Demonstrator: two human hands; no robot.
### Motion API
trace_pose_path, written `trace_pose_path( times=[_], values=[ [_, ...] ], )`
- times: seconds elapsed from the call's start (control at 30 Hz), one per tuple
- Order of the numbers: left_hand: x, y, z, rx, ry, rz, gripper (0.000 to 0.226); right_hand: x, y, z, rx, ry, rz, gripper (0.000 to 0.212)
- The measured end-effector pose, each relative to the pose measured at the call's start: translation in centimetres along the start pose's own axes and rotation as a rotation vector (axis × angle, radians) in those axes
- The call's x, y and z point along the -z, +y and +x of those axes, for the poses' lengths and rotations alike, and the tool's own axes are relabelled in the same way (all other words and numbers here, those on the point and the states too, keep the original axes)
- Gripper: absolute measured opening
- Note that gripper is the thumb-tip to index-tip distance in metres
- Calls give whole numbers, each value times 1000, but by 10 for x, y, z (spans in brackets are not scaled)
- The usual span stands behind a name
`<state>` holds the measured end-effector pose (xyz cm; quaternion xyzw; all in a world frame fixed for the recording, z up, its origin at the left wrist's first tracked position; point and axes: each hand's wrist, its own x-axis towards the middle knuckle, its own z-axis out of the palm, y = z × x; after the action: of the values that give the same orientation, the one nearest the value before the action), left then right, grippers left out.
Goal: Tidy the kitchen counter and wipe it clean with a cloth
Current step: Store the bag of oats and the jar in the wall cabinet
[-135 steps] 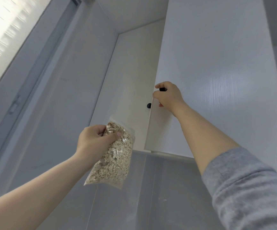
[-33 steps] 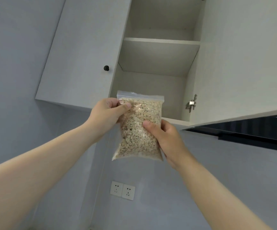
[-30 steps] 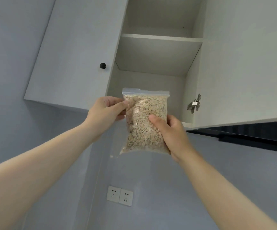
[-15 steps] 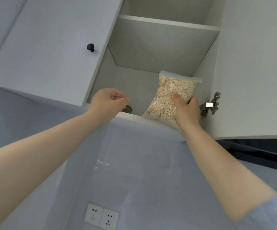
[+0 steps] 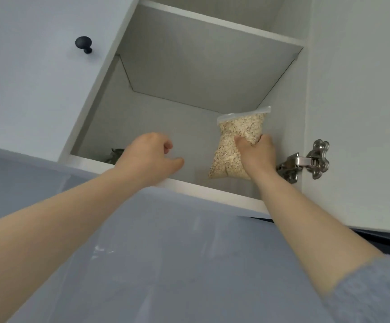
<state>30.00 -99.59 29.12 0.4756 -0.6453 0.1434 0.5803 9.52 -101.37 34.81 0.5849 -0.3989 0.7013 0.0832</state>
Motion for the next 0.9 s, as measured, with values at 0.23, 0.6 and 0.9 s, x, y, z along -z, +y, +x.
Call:
trace_pose_path(
  times=[0.23,0.6,0.9],
  values=[
    [3,-2,-1,55,-56,175,51,-3,12,-1,-152,-85,-202,56],
    [4,1,-1,60,-134,190,45,44,8,-34,-148,-328,-427,35],
    [9,-1,-2,63,-140,195,51,22,13,-22,-50,-203,-986,55]
  ],
)
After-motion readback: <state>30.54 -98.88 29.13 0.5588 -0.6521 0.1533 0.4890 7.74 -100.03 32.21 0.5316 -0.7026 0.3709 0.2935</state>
